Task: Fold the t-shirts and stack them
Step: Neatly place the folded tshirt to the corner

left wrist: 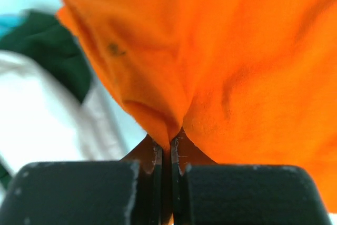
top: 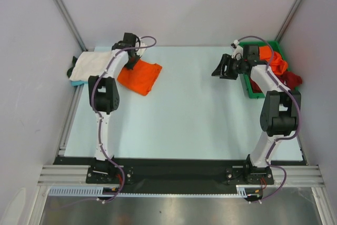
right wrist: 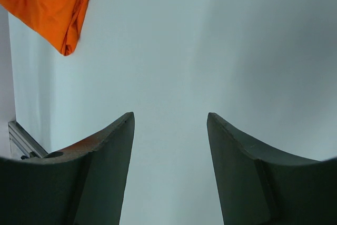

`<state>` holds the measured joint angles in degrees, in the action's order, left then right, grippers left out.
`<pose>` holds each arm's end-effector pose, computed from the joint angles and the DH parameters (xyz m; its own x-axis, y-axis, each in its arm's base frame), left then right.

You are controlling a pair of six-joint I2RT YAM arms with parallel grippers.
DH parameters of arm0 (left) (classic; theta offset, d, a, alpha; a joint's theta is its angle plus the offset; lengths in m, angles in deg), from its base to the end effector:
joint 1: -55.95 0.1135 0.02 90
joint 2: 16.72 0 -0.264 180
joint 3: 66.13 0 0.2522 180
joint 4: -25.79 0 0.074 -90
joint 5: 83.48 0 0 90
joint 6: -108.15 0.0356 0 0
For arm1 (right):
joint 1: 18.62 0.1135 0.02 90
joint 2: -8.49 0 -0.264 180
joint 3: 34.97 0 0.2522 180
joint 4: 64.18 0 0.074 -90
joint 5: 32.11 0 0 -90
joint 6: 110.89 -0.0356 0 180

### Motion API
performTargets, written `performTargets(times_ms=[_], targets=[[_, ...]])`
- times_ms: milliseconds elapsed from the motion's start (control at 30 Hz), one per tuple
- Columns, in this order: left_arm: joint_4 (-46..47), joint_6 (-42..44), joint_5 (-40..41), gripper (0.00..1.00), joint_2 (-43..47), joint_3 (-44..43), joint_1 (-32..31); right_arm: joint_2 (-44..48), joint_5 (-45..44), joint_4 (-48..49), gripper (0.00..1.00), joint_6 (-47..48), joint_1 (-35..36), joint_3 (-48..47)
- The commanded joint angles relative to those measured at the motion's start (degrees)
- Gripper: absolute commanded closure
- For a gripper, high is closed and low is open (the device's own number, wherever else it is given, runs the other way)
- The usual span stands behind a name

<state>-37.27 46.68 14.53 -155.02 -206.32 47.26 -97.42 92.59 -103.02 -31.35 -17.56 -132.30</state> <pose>0.5166 -0.0739 0.2017 -0.7211 0.5887 -0.3654 0.4867 0.8057 0.3376 0.4112 0.0279 0.2537 -0.7967 0.1345 -0.5893 -0.2600 0.8038 0.5351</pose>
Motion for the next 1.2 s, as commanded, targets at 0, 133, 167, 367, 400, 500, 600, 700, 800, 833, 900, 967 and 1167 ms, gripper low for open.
performTargets(times_ms=[0,133,167,367,400,500,600,700,800,833,900,967,1167], targets=[[3.4,0.4,6.9,1.0,7.6,-3.3,1.5,4.8,-0.8,0.9,0.37,0.8,0.1,0.5],[4.4,-1.0,8.3,0.99,10.7,-3.1,2.1,6.6,-0.4,2.0,0.37,0.2,0.0,2.5],[4.8,-1.1,8.8,1.0,11.2,-2.9,2.2,6.9,-0.2,2.3,0.37,-0.1,0.0,3.0],[7.0,-1.1,13.2,1.0,14.1,-2.4,3.3,7.9,1.6,5.0,0.37,-1.8,-0.1,6.9],[7.3,-0.6,13.8,1.0,14.5,-2.3,3.6,7.7,2.1,5.1,0.37,-1.8,-0.2,7.1],[8.3,0.6,15.5,1.0,15.8,-1.0,4.3,6.5,3.1,5.8,0.37,-2.5,-0.6,6.7],[9.1,1.5,17.6,1.0,16.1,0.1,5.0,4.8,3.7,6.6,0.37,-3.7,-0.6,5.5],[10.1,2.7,19.8,1.0,16.2,-0.1,5.4,3.4,4.6,6.4,0.37,-4.3,-2.3,4.2],[11.0,4.4,21.3,1.0,16.2,-0.4,5.5,2.7,5.8,5.8,0.37,-4.9,-3.0,3.7],[11.4,4.8,21.6,1.0,16.0,-0.6,5.5,2.2,6.0,5.7,0.37,-5.3,-3.3,3.7],[11.9,5.8,23.1,1.0,15.7,-0.7,5.5,2.0,6.5,5.9,0.37,-6.2,-4.0,3.8],[12.6,6.6,24.6,1.0,14.6,-1.0,5.6,1.8,6.8,6.0,0.37,-6.8,-4.3,4.1],[14.2,8.2,28.2,0.99,12.2,-2.2,5.8,2.5,7.2,6.4,0.37,-7.3,-4.9,5.0]])
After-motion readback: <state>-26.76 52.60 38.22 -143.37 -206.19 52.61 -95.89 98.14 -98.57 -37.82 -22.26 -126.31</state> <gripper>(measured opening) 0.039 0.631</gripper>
